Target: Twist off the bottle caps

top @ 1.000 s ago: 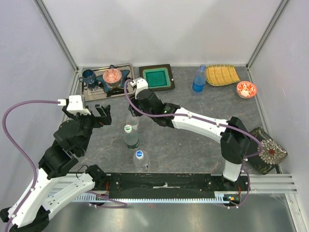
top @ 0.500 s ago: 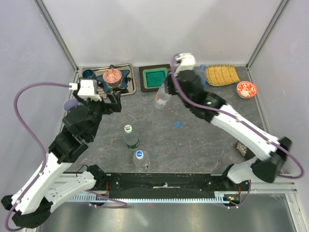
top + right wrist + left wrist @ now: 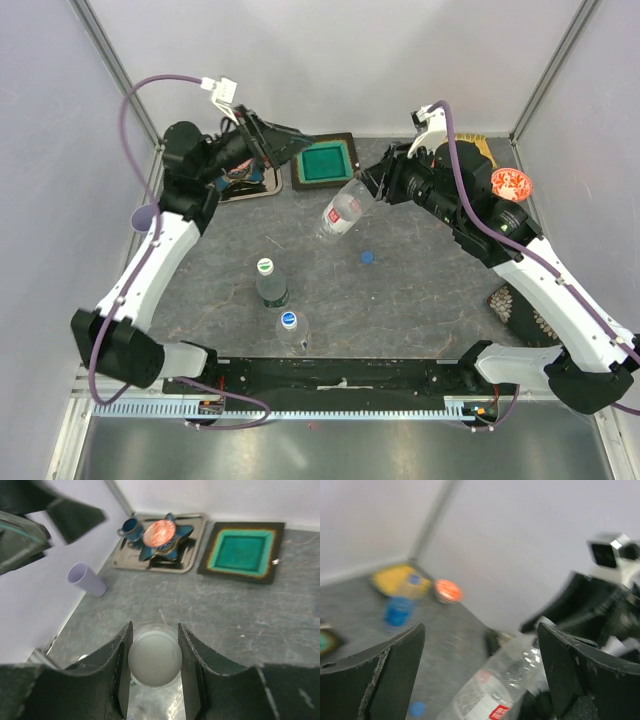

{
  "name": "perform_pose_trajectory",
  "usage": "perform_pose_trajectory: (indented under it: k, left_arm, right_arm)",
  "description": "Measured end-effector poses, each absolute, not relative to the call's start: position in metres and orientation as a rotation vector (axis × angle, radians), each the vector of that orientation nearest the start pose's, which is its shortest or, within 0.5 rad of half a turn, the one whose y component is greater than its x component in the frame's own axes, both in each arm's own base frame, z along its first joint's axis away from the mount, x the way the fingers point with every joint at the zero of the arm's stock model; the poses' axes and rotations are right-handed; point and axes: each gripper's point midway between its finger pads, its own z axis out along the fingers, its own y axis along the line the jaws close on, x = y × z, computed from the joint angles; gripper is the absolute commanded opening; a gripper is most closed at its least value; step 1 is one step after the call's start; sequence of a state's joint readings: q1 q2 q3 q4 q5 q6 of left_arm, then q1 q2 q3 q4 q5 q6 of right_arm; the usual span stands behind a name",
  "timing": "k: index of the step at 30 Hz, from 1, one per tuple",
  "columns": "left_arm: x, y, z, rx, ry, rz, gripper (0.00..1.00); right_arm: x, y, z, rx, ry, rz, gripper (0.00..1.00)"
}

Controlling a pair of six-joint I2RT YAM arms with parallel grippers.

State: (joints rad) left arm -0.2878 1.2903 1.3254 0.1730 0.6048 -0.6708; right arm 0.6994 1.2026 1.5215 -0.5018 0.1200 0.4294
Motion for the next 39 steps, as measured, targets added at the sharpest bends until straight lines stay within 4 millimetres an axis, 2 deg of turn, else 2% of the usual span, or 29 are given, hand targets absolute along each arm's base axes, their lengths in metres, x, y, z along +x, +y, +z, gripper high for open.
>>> perform_pose_trajectory:
  k: [3, 6, 13, 15, 18, 21, 27, 30, 39]
  left_arm:
    - [0.322, -0.256, 0.437, 0.444, 1.465, -1.445, 1.0]
    - [0.29, -0.267, 0.423, 0.621, 1.47, -1.567, 1.0]
    - [0.223, -0.281, 0.423, 0.947, 1.39, -1.541, 1.0]
    - [0.213, -0.28, 0.425, 0.997, 1.358, -1.51, 1.0]
    - [0.209, -0.28, 0.423, 1.032, 1.341, -1.477, 1.0]
    - [0.207, -0.284, 0.413, 1.057, 1.362, -1.469, 0.99]
    - [0.204, -0.292, 0.393, 1.088, 1.42, -1.464, 0.97]
    - [0.202, -0.293, 0.391, 1.1, 1.425, -1.456, 0.93]
    - [0.195, -0.296, 0.391, 1.134, 1.418, -1.451, 0.61]
  right_arm:
    - [0.279, 0.251, 0.409, -0.223, 1.82, 0.789, 0.0]
    - [0.268, 0.258, 0.413, -0.276, 1.815, 0.855, 0.0]
    - [0.246, 0.273, 0.439, -0.354, 1.767, 1.015, 0.0]
    - [0.242, 0.278, 0.447, -0.372, 1.746, 1.06, 0.0]
    - [0.236, 0.286, 0.459, -0.396, 1.717, 1.131, 0.0]
    - [0.234, 0.293, 0.465, -0.411, 1.707, 1.178, 0.0]
    - [0.232, 0.303, 0.469, -0.429, 1.7, 1.239, 0.0]
    - [0.231, 0.305, 0.469, -0.433, 1.702, 1.252, 0.0]
    - [0.234, 0.306, 0.468, -0.427, 1.707, 1.257, 0.0]
